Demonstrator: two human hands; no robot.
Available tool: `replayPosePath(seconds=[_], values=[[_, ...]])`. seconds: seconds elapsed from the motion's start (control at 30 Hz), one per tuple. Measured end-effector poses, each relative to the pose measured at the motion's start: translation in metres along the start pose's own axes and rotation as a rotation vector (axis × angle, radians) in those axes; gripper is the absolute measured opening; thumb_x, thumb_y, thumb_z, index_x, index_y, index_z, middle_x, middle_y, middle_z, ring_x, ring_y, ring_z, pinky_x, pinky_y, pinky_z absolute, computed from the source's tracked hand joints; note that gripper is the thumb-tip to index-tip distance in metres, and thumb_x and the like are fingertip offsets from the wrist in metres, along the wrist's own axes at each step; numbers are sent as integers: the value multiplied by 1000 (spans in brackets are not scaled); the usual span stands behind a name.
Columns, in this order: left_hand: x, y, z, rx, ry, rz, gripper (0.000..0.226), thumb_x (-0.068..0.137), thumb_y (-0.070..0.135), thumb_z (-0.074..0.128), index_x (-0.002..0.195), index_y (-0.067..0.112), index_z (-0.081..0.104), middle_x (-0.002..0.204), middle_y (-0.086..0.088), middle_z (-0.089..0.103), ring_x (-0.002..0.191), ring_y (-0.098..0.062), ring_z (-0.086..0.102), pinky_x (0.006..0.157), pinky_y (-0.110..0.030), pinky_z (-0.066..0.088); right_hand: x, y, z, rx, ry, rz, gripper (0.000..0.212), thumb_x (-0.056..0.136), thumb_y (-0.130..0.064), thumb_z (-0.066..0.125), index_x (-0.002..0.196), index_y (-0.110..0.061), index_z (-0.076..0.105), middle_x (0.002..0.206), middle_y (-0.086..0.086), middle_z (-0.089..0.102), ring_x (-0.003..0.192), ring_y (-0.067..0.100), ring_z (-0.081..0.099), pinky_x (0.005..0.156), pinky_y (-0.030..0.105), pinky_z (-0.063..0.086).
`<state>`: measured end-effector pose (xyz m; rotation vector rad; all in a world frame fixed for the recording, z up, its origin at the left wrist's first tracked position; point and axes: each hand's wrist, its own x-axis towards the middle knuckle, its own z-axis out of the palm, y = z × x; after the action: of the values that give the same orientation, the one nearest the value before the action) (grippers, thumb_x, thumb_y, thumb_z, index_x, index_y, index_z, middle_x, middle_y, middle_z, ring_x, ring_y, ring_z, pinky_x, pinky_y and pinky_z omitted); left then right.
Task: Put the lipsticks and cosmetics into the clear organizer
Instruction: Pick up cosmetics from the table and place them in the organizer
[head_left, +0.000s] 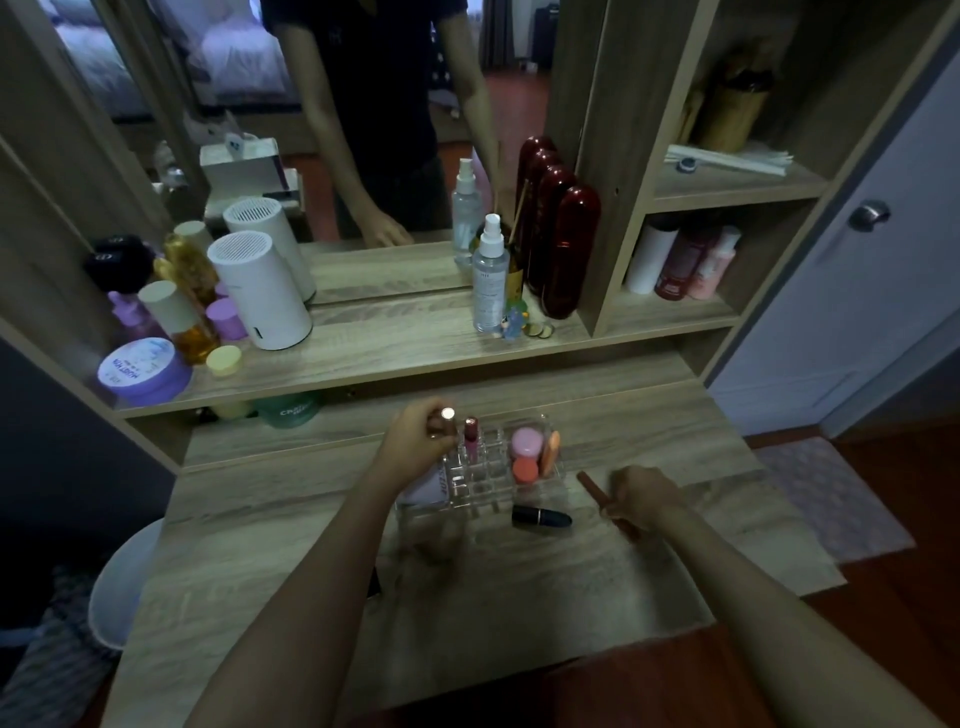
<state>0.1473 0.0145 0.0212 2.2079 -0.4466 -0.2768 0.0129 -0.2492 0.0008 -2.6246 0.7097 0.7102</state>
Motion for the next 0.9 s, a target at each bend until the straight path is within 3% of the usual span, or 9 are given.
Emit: replayPosePath(seconds=[0.13,0.27,0.37,0.43,0.53,0.6,0.73,0.9], values=[[-2,-4,0,-17,-6,-24,54,73,-1,72,123,9,54,119,-14,63,106,-23,62,92,-35,52,0,1,5,12,0,22,26,83,-26,69,104,-12,67,111,11,69,104,26,65,82,31,49],[-4,-9,-5,2,11,-35,49,74,-1,71,121,5,56,114,-15,67,103,-24,64,86,-29,49,-5,3,-12,194,47,52,29,86,-30,67,102,-5,69,103,13,72,96,27,67,78,32,51],[-5,-11,-7,-1,19,-53,45,76,2,70,120,5,58,114,-15,67,101,-23,63,89,-33,51,-19,0,-45,449,259,14,30,89,-34,63,92,-4,65,90,16,69,85,31,67,81,39,55],[-5,-11,-7,-9,22,-70,46,77,2,69,121,6,56,116,-15,66,105,-25,62,92,-36,51,-29,-11,-69,550,414,-80,24,92,-26,60,94,-2,64,91,18,69,84,34,66,80,44,55],[-6,-10,-4,-2,35,-70,47,78,1,67,124,7,54,119,-14,64,108,-24,61,91,-33,49,-42,-40,-96,419,595,-266,18,90,-18,64,102,-7,70,85,5,66,76,20,60,63,26,46],[-5,-10,-4,-3,32,-65,47,77,1,67,122,6,55,117,-15,65,106,-24,62,87,-29,48,-45,-66,-102,285,608,-374,17,86,-18,68,102,-13,74,90,5,72,81,17,61,67,21,41],[-7,-10,-5,2,32,-45,44,76,2,70,118,4,59,114,-15,67,102,-21,62,84,-26,46,-36,-113,-87,-48,497,-471,21,86,-16,65,107,-13,71,111,9,67,105,27,63,80,32,47],[-14,-18,-12,29,61,-56,45,77,4,69,121,6,58,118,-14,66,105,-22,61,90,-30,49,-15,-146,-63,-303,368,-500,23,85,-6,64,108,-5,64,117,14,57,109,35,60,84,40,50]])
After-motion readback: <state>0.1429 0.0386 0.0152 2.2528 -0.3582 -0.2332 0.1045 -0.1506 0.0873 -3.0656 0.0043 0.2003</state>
